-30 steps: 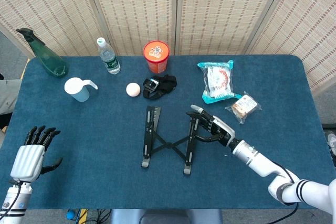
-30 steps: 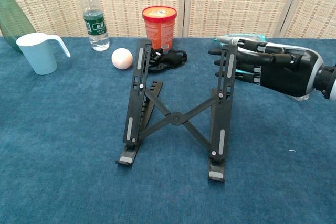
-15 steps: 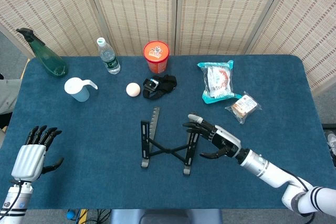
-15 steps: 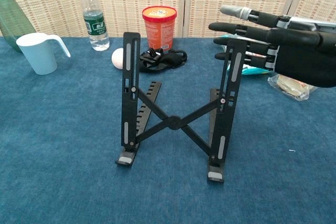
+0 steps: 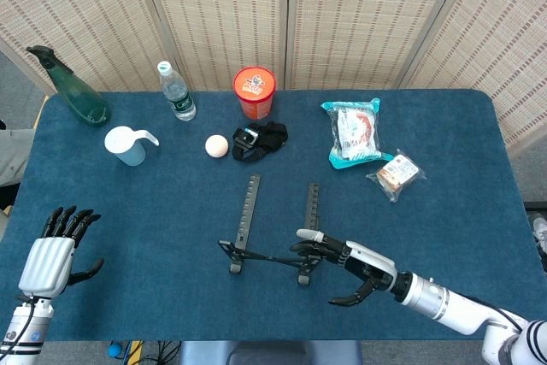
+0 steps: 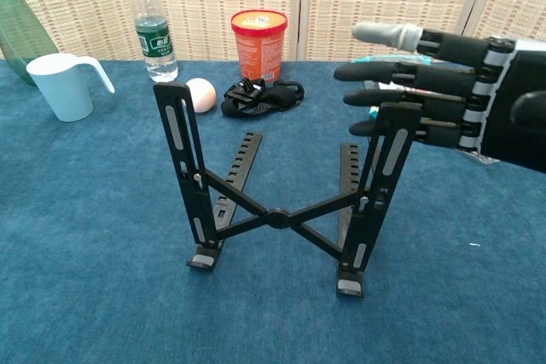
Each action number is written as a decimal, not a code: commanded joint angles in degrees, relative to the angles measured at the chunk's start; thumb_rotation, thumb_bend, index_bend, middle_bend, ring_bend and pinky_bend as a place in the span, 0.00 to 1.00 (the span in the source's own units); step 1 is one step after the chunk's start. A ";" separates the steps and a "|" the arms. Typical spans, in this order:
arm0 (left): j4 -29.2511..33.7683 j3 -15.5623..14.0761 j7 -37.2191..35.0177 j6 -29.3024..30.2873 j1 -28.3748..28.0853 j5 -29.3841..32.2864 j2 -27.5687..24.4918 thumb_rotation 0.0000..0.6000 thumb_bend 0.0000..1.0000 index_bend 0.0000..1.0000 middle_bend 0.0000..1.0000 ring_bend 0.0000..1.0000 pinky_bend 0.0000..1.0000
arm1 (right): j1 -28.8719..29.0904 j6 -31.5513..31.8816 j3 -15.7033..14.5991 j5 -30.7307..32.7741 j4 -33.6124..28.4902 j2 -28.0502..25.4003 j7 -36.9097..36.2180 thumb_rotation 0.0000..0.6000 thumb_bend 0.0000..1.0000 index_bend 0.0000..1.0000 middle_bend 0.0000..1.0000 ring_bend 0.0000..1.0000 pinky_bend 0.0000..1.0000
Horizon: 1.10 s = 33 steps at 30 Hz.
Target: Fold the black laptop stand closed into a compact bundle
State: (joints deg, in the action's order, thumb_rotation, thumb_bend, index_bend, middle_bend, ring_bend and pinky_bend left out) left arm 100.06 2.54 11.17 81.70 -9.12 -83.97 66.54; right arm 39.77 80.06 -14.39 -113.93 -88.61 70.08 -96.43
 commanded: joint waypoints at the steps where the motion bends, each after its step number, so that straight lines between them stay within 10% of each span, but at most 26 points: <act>1: -0.03 -0.03 0.01 0.00 0.03 0.02 0.07 1.00 0.19 0.17 0.14 0.06 0.00 | -0.07 0.53 -0.81 -0.26 -0.56 -0.39 0.57 1.00 0.15 0.00 0.16 0.06 0.10; 33: -0.30 -0.15 -0.46 -0.36 -0.07 0.02 0.34 1.00 0.19 0.17 0.14 0.06 0.00 | 1.11 -6.14 -1.60 6.85 3.41 3.88 3.60 1.00 0.15 0.00 0.15 0.06 0.10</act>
State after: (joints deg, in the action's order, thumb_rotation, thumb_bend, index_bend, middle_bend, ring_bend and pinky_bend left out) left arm 99.75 2.39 10.71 81.35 -9.19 -83.95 66.88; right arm 40.78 74.17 -16.01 -107.21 -85.44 73.67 -92.77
